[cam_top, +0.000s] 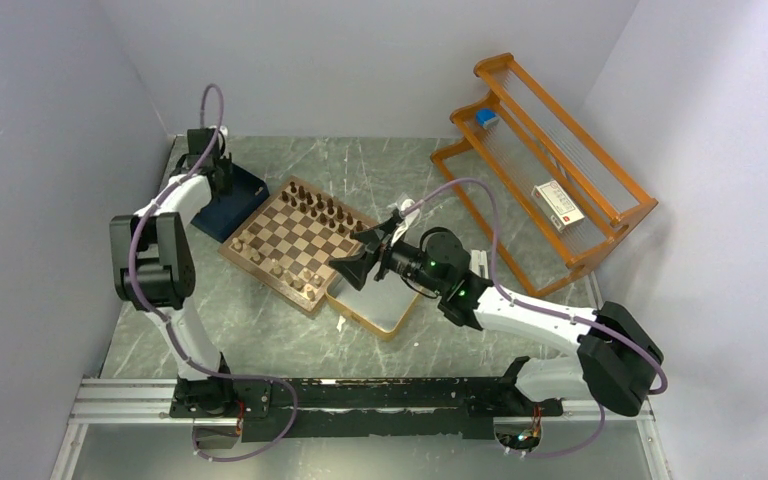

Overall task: Set up the chess pieces on the board
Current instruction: Pick up the chess piece from the storage box.

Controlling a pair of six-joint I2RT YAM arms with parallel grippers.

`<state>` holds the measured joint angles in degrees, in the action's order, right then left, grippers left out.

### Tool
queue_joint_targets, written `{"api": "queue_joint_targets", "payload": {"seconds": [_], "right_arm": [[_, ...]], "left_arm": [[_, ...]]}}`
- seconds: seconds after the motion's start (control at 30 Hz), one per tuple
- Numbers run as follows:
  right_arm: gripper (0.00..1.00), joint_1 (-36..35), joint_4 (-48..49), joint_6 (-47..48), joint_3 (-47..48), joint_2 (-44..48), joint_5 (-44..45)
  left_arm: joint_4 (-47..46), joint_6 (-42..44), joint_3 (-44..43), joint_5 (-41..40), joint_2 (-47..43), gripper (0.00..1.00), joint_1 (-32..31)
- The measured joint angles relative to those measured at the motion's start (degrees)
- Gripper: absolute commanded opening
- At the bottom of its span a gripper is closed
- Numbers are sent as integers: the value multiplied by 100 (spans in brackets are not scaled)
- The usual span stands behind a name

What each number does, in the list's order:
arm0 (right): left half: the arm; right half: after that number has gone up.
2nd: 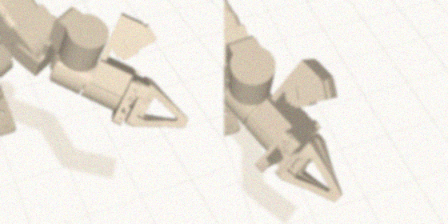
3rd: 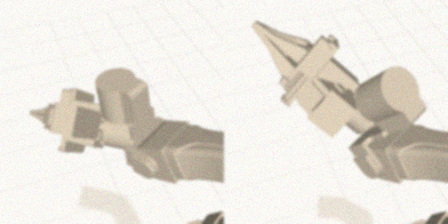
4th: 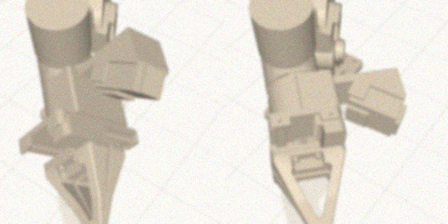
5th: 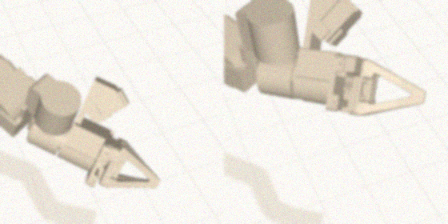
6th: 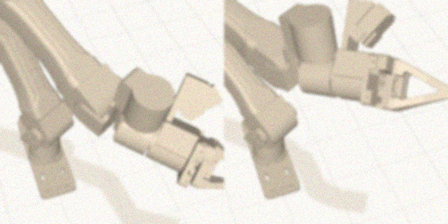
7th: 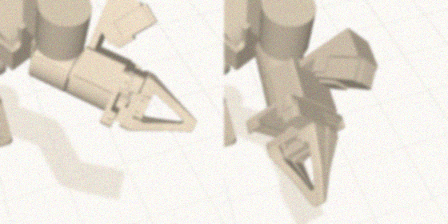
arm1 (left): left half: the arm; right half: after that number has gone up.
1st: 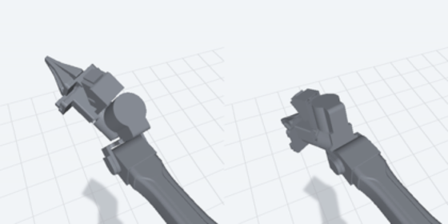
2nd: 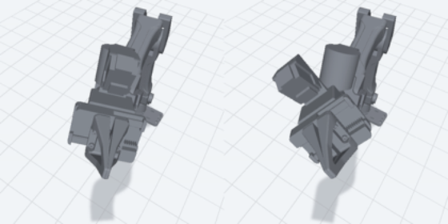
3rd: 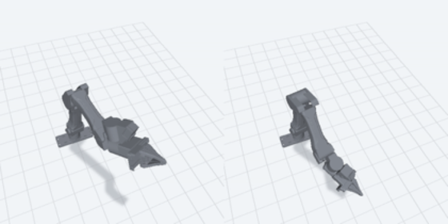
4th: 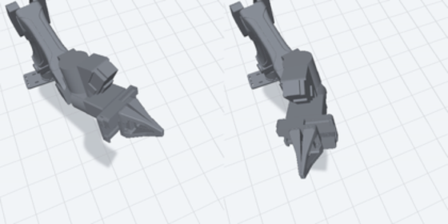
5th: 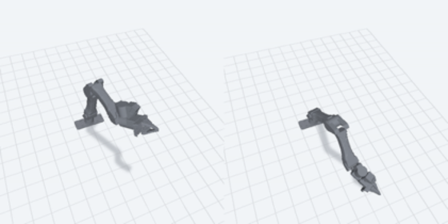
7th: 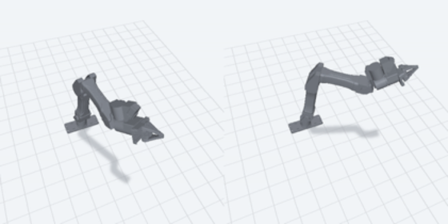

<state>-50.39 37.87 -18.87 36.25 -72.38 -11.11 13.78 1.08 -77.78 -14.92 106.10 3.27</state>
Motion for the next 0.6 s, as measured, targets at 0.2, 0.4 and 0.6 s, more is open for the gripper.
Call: {"api": "queue_joint_targets", "payload": {"seconds": [0.2,0.4,0.6], "right_arm": [[100,0,-120,59,229,-136,4],[100,0,-389,74,328,-245,9],[100,0,-527,81,358,-245,22]], "left_arm": [[-328,1427,-83,638,597,47,28],[-343,2621,-813,911,1080,49,111],[-422,3462,-1204,1043,1351,48,363]]}}
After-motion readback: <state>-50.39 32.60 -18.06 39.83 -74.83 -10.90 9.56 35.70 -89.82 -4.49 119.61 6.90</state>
